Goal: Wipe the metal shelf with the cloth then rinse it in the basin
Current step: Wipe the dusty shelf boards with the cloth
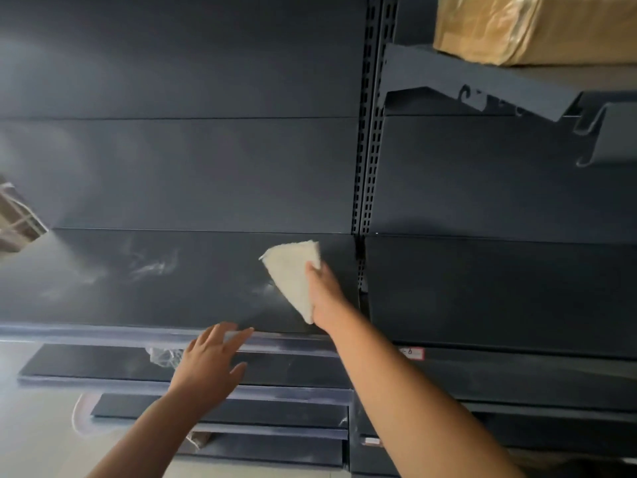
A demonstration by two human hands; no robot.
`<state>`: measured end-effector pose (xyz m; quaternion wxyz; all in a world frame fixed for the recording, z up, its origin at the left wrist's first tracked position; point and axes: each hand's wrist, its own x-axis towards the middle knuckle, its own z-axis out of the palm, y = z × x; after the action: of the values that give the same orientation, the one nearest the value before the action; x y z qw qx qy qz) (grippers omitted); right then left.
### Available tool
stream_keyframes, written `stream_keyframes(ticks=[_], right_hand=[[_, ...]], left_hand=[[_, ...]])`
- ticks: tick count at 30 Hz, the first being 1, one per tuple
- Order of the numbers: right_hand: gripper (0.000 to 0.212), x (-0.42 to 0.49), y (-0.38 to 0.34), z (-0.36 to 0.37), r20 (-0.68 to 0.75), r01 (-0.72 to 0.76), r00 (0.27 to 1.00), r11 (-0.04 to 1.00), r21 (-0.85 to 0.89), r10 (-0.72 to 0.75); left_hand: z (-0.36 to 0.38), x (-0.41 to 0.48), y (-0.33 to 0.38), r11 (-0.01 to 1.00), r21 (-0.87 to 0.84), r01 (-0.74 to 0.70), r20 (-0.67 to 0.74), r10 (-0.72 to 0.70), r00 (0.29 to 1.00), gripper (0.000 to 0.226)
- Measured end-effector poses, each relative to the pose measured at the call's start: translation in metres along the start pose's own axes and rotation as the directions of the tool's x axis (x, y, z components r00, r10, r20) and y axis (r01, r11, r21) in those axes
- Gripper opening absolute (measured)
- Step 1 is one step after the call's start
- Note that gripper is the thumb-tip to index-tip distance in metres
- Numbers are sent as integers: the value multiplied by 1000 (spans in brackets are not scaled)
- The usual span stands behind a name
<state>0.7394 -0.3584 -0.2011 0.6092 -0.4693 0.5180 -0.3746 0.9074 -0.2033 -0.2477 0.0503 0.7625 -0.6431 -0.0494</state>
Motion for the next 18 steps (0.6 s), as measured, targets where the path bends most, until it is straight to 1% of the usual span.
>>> stream_keyframes(ticks=[2,3,4,6,8,9,10,11,12,13,14,15,16,17,18], right_hand=[[27,5,-13,-20,-163,88,984,987,137,-65],[24,7,-20,-33,-242,153,964,975,159,-112],[23,8,-26,-46,-324,227,929,966,121,-178],[26,8,-33,-69,-431,333,836,939,-91,-338],[33,7,-27,-79,-450,349,756,875,-337,-475],[35,8,-20,-77,-446,319,748,856,-407,-491],[36,11,-10,-71,-435,264,771,855,-446,-465],[36,13,0,-59,-411,187,817,860,-474,-405],[36,15,11,-44,-363,103,870,843,-527,-334],[37,15,22,-27,-288,33,919,781,-624,-268],[38,15,31,-8,-202,4,951,666,-746,-232],[38,15,37,14,-130,13,964,532,-847,-230],[38,13,42,39,-59,55,964,409,-911,-260],[37,11,47,67,4,107,961,357,-928,-276],[37,9,50,96,56,155,962,364,-918,-268]], left_hand=[[-6,1,-17,999,18,29,-9,-28,1000,57],[-9,2,-24,999,21,40,-9,-40,999,56],[-11,3,-32,999,17,48,-8,-48,999,54],[-17,6,-48,999,8,45,-13,-45,999,49],[-23,9,-67,1000,14,23,-23,-23,999,45],[-25,11,-77,1000,14,13,-25,-13,1000,43],[-28,13,-87,1000,7,7,-27,-6,1000,42],[-31,15,-97,1000,-5,1,-30,-1,1000,41],[-33,16,-108,1000,-21,-3,-33,2,999,40],[-36,17,-120,999,-36,-7,-34,6,999,38],[-38,18,-131,999,-49,-8,-33,7,999,36],[-40,19,-143,998,-61,-8,-33,6,999,35],[-41,20,-154,997,-74,-11,-34,8,999,33],[-42,20,-165,996,-90,-18,-38,14,999,32],[-43,20,-175,994,-105,-27,-42,23,999,30]])
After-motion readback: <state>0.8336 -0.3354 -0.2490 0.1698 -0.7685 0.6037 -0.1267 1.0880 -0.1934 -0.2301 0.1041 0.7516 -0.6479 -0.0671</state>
